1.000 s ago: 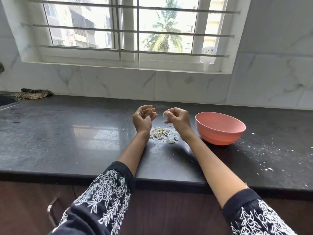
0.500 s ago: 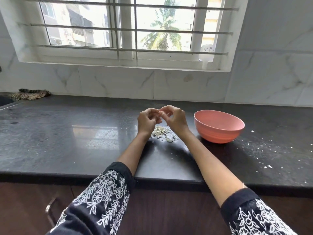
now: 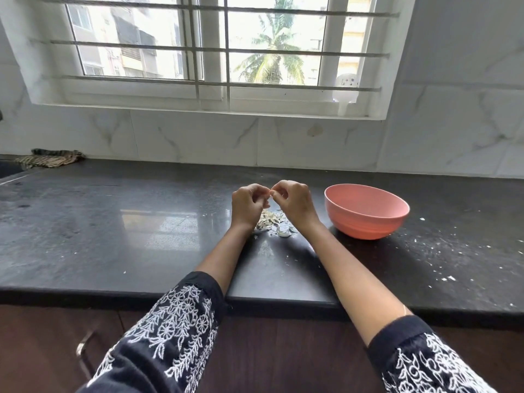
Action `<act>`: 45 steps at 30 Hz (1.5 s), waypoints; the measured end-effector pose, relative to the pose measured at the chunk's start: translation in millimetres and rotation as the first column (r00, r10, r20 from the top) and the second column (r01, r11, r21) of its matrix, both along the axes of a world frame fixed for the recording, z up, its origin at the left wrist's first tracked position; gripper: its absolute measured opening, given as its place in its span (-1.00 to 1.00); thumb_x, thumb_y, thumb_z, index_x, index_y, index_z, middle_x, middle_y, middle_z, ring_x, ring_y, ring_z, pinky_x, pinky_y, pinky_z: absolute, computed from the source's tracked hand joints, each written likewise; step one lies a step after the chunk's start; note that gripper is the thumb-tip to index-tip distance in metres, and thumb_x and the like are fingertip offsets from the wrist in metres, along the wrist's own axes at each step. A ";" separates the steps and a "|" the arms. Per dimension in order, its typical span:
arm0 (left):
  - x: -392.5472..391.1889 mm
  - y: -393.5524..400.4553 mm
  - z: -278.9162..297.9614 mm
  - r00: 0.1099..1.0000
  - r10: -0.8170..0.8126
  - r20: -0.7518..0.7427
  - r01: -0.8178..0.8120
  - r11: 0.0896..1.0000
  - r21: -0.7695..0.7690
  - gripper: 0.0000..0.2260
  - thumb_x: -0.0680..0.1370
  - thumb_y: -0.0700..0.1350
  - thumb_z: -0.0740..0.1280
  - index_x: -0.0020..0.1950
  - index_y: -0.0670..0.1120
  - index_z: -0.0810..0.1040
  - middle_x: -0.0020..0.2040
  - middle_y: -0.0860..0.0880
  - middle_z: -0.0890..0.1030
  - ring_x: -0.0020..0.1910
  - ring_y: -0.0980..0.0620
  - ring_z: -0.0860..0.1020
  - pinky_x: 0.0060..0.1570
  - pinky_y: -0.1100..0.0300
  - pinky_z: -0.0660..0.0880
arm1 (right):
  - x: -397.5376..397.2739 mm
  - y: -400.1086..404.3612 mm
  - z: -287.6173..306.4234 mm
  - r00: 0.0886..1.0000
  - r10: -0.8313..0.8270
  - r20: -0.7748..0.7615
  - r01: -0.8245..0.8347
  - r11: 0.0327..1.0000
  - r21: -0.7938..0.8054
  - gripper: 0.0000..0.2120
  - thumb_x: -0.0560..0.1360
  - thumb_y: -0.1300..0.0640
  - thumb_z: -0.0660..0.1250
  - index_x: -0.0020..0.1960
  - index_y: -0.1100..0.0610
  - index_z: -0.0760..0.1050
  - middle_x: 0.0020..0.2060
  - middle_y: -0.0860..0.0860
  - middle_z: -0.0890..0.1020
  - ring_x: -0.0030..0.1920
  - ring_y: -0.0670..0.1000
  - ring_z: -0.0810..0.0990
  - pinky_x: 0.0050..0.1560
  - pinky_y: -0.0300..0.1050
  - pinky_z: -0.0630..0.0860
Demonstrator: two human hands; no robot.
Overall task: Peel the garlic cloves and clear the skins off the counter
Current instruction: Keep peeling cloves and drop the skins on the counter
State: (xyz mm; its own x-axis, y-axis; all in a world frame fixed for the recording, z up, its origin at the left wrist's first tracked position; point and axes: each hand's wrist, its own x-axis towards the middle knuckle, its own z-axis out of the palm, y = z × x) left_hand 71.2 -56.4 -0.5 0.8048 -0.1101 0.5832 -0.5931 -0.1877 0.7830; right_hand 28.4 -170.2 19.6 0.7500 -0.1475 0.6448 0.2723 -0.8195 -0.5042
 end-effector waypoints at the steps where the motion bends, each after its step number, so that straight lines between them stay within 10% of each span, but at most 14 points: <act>1: -0.1 0.2 0.1 1.000 -0.007 -0.002 0.007 1.000 -0.002 -0.89 0.46 -0.39 0.33 -0.14 -0.25 0.63 -0.29 -0.11 0.64 -0.46 0.24 0.56 -0.23 0.15 0.61 | 0.4 0.0 -0.3 1.000 0.002 -0.006 -0.002 1.000 -0.004 -0.88 0.46 0.21 0.32 -0.14 0.23 0.62 -0.27 0.11 0.65 -0.28 -0.02 0.47 -0.21 -0.17 0.34; 19: -4.0 3.3 0.2 0.995 -0.065 0.082 0.059 0.996 0.066 -0.85 0.45 -0.41 0.32 -0.09 -0.28 0.66 -0.26 -0.12 0.65 -0.43 0.31 0.55 -0.24 0.30 0.57 | -1.6 -0.6 -2.3 1.000 -0.007 -0.014 0.007 1.000 -0.004 -0.90 0.43 0.25 0.32 -0.19 0.28 0.58 -0.33 0.10 0.60 -0.29 0.02 0.48 -0.25 -0.18 0.29; 30: -3.8 1.3 1.5 0.991 -0.133 -0.004 0.132 0.989 -0.062 -0.95 0.43 -0.34 0.41 -0.12 -0.26 0.61 -0.28 -0.11 0.64 -0.38 0.23 0.59 -0.25 0.31 0.56 | -1.7 1.7 2.3 0.995 0.100 -0.003 -0.089 0.904 0.419 -0.92 0.43 0.33 0.31 -0.20 0.27 0.57 -0.44 0.01 0.58 -0.58 -0.19 0.50 -0.48 -0.32 0.48; 45: -2.9 2.6 8.8 0.945 -0.275 -0.179 0.170 0.877 -0.449 -0.86 0.50 -0.41 0.30 -0.17 -0.21 0.55 -0.25 -0.12 0.61 -0.33 0.17 0.62 -0.20 0.30 0.58 | -1.0 1.7 1.7 0.995 0.097 0.002 -0.088 0.893 0.442 -0.92 0.46 0.31 0.31 -0.19 0.24 0.56 -0.46 -0.04 0.53 -0.60 -0.19 0.48 -0.49 -0.31 0.47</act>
